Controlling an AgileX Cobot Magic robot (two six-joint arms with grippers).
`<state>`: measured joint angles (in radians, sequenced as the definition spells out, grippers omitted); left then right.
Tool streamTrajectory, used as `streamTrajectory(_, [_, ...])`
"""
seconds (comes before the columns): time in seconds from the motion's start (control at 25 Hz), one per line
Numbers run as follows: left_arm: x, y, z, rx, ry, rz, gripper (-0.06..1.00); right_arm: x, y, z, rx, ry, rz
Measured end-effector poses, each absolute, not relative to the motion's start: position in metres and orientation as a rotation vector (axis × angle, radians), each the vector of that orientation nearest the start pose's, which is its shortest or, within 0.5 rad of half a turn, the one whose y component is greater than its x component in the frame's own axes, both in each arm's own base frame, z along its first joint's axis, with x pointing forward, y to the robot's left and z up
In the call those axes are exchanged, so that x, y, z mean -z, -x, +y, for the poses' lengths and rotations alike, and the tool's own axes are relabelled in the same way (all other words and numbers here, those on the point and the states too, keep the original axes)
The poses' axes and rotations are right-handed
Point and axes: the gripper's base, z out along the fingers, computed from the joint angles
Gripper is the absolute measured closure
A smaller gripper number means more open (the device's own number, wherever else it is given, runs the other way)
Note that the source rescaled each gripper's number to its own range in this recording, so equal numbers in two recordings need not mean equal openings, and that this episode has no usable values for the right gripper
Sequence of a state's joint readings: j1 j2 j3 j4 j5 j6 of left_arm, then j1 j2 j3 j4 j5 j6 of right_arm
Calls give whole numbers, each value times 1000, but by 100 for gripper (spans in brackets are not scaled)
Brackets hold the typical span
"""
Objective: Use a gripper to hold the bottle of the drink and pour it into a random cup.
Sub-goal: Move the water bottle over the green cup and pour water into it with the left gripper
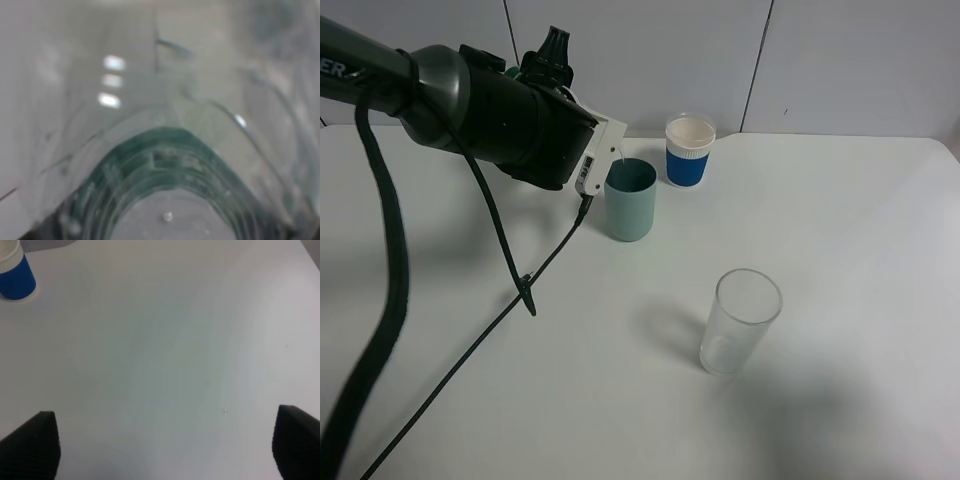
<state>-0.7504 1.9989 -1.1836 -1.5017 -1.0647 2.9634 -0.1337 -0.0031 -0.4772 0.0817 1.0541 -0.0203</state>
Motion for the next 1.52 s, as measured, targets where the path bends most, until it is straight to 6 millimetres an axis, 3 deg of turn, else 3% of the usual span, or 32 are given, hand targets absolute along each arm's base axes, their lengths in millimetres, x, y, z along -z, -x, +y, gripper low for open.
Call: streamTrajectory(1.52, [-193,-341,-209,2135,2151,-1849,94,-272,2,7,-3,-114,2051])
